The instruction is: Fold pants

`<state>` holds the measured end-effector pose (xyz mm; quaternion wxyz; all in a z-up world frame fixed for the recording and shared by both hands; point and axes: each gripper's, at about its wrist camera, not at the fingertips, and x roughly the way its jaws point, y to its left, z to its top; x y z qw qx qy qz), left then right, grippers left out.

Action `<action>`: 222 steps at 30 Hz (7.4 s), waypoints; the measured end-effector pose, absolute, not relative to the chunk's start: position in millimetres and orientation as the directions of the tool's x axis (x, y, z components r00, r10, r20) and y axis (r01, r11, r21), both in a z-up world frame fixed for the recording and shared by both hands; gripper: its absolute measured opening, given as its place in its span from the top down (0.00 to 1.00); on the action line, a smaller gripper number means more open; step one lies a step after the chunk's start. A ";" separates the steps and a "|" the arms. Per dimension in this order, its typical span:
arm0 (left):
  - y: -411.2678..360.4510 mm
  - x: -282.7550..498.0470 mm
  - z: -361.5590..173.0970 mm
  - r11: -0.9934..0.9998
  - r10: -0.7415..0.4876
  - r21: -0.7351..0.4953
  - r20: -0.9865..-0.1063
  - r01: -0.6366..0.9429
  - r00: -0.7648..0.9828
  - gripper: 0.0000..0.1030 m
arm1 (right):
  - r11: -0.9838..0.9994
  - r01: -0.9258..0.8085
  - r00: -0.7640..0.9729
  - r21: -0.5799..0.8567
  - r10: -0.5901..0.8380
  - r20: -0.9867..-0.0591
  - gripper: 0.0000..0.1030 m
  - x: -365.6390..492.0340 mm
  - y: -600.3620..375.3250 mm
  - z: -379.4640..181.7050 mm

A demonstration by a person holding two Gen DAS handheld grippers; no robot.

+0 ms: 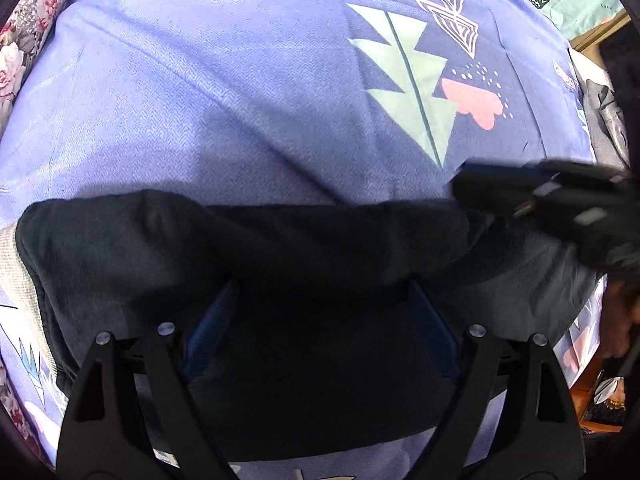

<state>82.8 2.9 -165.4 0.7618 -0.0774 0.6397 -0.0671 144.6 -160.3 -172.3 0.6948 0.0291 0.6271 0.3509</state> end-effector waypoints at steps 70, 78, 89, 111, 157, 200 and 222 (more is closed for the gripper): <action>68.3 51.6 -147.9 0.954 -0.234 -0.266 -0.950 -0.141 0.208 0.19 | 0.661 -0.553 -0.049 0.508 0.583 -0.811 0.98 172.2 -147.0 -157.7; 85.3 47.2 -142.3 0.946 -0.232 -0.273 -0.947 -0.175 0.221 0.20 | 0.807 -0.505 0.115 0.306 0.414 -0.903 0.91 173.5 -153.2 -149.8; 137.4 45.2 -143.3 0.923 -0.183 -0.257 -0.949 -0.288 0.257 0.24 | 0.802 -0.407 0.037 0.437 0.492 -0.870 0.69 140.3 -195.1 -149.4; 126.5 53.7 -146.1 0.943 -0.149 -0.206 -0.963 -0.261 0.223 0.24 | 0.857 0.414 0.423 0.306 0.116 -0.899 0.64 97.1 -545.3 -120.2; 70.3 28.7 -156.2 0.979 -0.151 -0.172 -0.972 -0.110 0.177 0.15 | 0.546 0.589 0.527 0.596 0.300 -0.796 0.79 15.1 -565.3 -146.0; 119.7 28.4 -111.1 0.955 -0.180 -0.234 -0.946 -0.182 0.270 0.15 | 0.756 0.010 0.092 0.654 0.651 -0.754 0.38 62.9 -282.2 -148.8; 108.5 40.0 -113.7 0.963 -0.191 -0.232 -0.946 -0.134 0.263 0.14 | 0.847 -0.010 0.203 0.531 0.521 -0.829 0.85 94.0 -305.7 -123.0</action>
